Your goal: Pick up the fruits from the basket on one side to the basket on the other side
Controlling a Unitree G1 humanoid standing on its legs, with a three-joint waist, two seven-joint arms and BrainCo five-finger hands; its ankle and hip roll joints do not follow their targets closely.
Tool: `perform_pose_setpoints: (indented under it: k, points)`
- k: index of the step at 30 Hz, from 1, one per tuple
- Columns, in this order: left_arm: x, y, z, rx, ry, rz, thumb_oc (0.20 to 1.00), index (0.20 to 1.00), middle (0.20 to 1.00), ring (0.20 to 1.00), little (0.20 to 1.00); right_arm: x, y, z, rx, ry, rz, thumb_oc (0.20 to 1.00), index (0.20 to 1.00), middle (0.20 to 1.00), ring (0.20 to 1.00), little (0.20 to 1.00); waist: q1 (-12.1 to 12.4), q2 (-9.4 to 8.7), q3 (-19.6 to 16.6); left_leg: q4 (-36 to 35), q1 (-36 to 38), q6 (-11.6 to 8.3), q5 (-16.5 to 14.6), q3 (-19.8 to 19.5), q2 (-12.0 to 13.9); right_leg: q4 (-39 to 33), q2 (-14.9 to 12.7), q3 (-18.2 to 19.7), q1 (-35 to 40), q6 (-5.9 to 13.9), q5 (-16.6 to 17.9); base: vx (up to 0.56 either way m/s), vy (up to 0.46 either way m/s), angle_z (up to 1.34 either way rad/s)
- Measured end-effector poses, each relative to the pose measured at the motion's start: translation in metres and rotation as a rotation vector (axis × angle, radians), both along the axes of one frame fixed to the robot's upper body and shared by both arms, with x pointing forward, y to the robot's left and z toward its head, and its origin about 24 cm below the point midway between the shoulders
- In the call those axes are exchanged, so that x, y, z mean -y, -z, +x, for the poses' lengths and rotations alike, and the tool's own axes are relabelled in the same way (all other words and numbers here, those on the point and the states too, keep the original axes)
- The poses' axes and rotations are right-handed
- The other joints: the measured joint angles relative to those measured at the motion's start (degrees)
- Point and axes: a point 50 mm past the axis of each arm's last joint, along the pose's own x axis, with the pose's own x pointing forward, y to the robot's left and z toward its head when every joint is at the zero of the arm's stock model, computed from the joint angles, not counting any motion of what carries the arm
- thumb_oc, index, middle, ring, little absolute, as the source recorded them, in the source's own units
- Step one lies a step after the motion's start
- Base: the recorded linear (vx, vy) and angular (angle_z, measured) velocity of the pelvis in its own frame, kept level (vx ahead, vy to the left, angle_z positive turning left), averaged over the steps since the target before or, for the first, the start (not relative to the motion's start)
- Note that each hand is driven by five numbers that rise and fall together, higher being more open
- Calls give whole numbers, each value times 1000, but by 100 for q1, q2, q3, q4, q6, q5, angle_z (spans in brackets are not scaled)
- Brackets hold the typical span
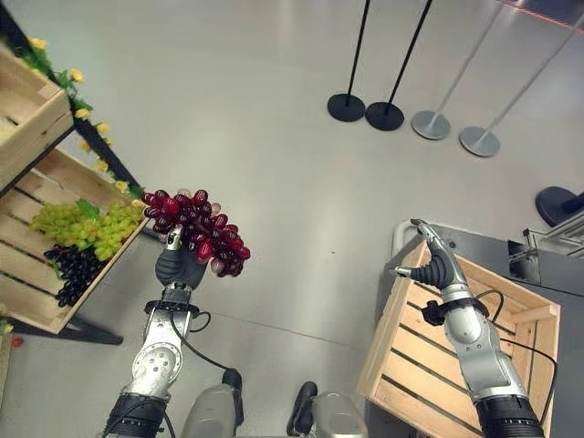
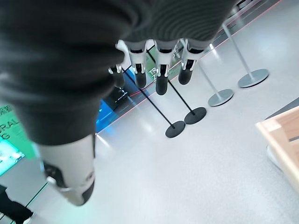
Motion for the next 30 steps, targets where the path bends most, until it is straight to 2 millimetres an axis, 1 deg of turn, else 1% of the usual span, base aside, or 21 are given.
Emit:
perform_pose_setpoints:
  k: [1, 2, 4, 6, 9, 10, 13, 14, 15, 16, 17, 18, 19, 21, 22, 23, 24, 25, 26, 28, 30]
  points:
    - [3, 0, 0, 1, 13, 0, 200, 200, 200, 200, 200, 3, 1, -3, -3, 16, 1, 1000, 1000, 1000, 1000, 1000, -12, 14, -6, -111, 89, -6, 1, 64, 79, -9, -34, -36, 12, 60, 37, 1, 265, 72]
    - [10, 1, 2, -2, 39, -1, 200, 200, 200, 200, 200, 12, 2, -7, -2, 57, 4, 1000, 1000, 1000, 1000, 1000, -94, 125, -21, -456, 244, -149, -78, 128, 111, 47, -127, -150, 11, 204, 102, 4, 339, 58]
    - [14, 0, 5, -6, 66, 3, 200, 200, 200, 200, 200, 23, 5, -11, -7, 118, 14, 1000, 1000, 1000, 1000, 1000, -137, 159, -28, -599, 239, -219, -144, 378, 18, 160, -313, -177, -25, 329, 160, 25, 221, 49]
    - [14, -3, 5, 4, 76, 20, 200, 200, 200, 200, 200, 20, 12, -14, -38, 114, 12, 1000, 1000, 1000, 1000, 1000, -135, 35, -132, -687, 220, 53, -22, 435, -488, 121, -734, -117, -110, 632, 364, 29, 210, 37]
    - [12, -4, 4, 10, 77, 31, 200, 200, 200, 200, 200, 15, 15, -13, -48, 95, 16, 1000, 1000, 1000, 1000, 1000, -100, 11, -147, -666, 216, 158, -45, 447, -616, 95, -825, -20, -132, 644, 443, 5, 192, 8]
    - [0, -9, 5, 25, 51, 60, 200, 200, 200, 200, 200, 2, 18, -9, -55, 54, 33, 1000, 1000, 1000, 1000, 1000, 44, -93, -215, -492, 20, 310, -136, 493, -770, 5, -908, 260, -260, 806, 568, 8, 294, 2]
    - [-5, -10, 5, 26, 40, 75, 200, 200, 200, 200, 200, -3, 18, -5, -45, 46, 48, 1000, 1000, 1000, 1000, 1000, 57, -139, -226, -353, -122, 382, -188, 505, -821, 35, -966, 316, -336, 914, 650, 14, 203, 7]
    - [-5, -5, 3, 4, 45, 93, 200, 200, 200, 200, 200, -1, 22, -2, -62, 56, 54, 1000, 1000, 1000, 1000, 1000, 54, -160, -219, -149, -190, 492, -297, 511, -878, 492, -1178, 342, -493, 936, 675, 6, 269, 11]
    - [-4, -3, 2, 1, 48, 102, 200, 200, 200, 200, 200, -1, 23, -2, -66, 61, 55, 1000, 1000, 1000, 1000, 1000, 52, -168, -215, -102, -196, 520, -340, 521, -924, 611, -1231, 376, -505, 956, 692, 15, 265, 25]
    - [-2, -2, 1, -3, 56, 115, 200, 200, 200, 200, 200, 0, 23, -2, -67, 64, 54, 1000, 1000, 1000, 1000, 1000, 11, -132, -143, 106, -285, 616, -479, 397, -949, 1246, -1359, 719, -736, 1015, 685, 2, 95, 53]
    - [2, -1, 1, -8, 76, 121, 200, 200, 200, 200, 200, 0, 28, -6, -87, 70, 56, 1000, 1000, 1000, 1000, 1000, -95, -100, -82, 208, -291, 677, -566, 250, -962, 1616, -1299, 1448, -986, 1224, 591, 20, -15, 52]
    - [4, 0, 1, -10, 85, 122, 200, 200, 200, 200, 200, 0, 33, -10, -105, 74, 57, 1000, 1000, 1000, 1000, 1000, -102, -68, -69, 170, -312, 678, -553, 177, -974, 1475, -1097, 1944, -1099, 1289, 479, 40, -84, 48]
    - [3, 0, 1, -7, 81, 122, 200, 200, 200, 200, 200, 1, 37, -14, -123, 80, 56, 1000, 1000, 1000, 1000, 1000, -74, -56, -60, 97, -390, 685, -464, 134, -953, 1016, -888, 2276, -1208, 1286, 418, 55, -129, 16]
    - [1, 0, 1, -6, 72, 118, 200, 200, 200, 200, 200, 4, 38, -13, -125, 90, 52, 1000, 1000, 1000, 1000, 1000, -76, -86, -60, -5, -510, 715, -367, 22, -1015, 540, -701, 2645, -1427, 1262, 414, 39, -150, 15]
    - [1, 0, 1, -6, 72, 118, 200, 200, 200, 200, 200, 4, 38, -13, -125, 90, 52, 1000, 1000, 1000, 1000, 1000, -76, -86, -60, -5, -510, 715, -367, 22, -1015, 540, -701, 2645, -1427, 1262, 414, -68, -175, 75]
    - [1, -2, 2, 4, 72, 118, 200, 200, 200, 200, 200, 6, 41, -17, -136, 104, 51, 1000, 1000, 1000, 1000, 1000, -124, -74, 11, -8, -710, 631, -229, -210, -1129, -97, -622, 2898, -1378, 1165, 505, -87, -170, 83]
    - [0, -2, 2, 2, 69, 118, 200, 200, 200, 200, 200, 5, 43, -17, -142, 104, 52, 1000, 1000, 1000, 1000, 1000, 5, -121, 76, 54, -792, 594, -194, -323, -1227, -277, -580, 2848, -1344, 1053, 722, -93, -212, 107]
    - [2, -2, 4, 4, 72, 113, 200, 200, 200, 200, 200, 7, 44, -18, -148, 113, 51, 1000, 1000, 1000, 1000, 1000, -99, -118, 119, 115, -888, 533, -214, -460, -1223, -285, -565, 2790, -1325, 1058, 836, -24, -143, 94]
    - [2, -5, 5, 13, 71, 117, 200, 200, 200, 200, 200, 7, 46, -19, -156, 115, 51, 1000, 1000, 1000, 1000, 1000, -117, -101, 214, 142, -1004, 470, -155, -590, -1202, -301, -532, 2691, -1351, 1032, 1084, -5, -92, 88]
    - [2, -3, 4, 6, 69, 112, 200, 200, 200, 200, 200, 7, 46, -17, -158, 114, 52, 1000, 1000, 1000, 1000, 1000, -79, -85, 247, 77, -1022, 435, -125, -599, -1133, -250, -495, 2625, -1394, 992, 1037, 1, -48, 38]
    - [-4, 5, -2, -30, 37, 100, 200, 200, 200, 200, 200, 6, 39, -9, -130, 110, 54, 1000, 1000, 1000, 1000, 1000, -18, -66, 262, -38, -1030, 274, -35, -610, -916, -271, -310, 2495, -1433, 863, 1019, -29, -138, 4]
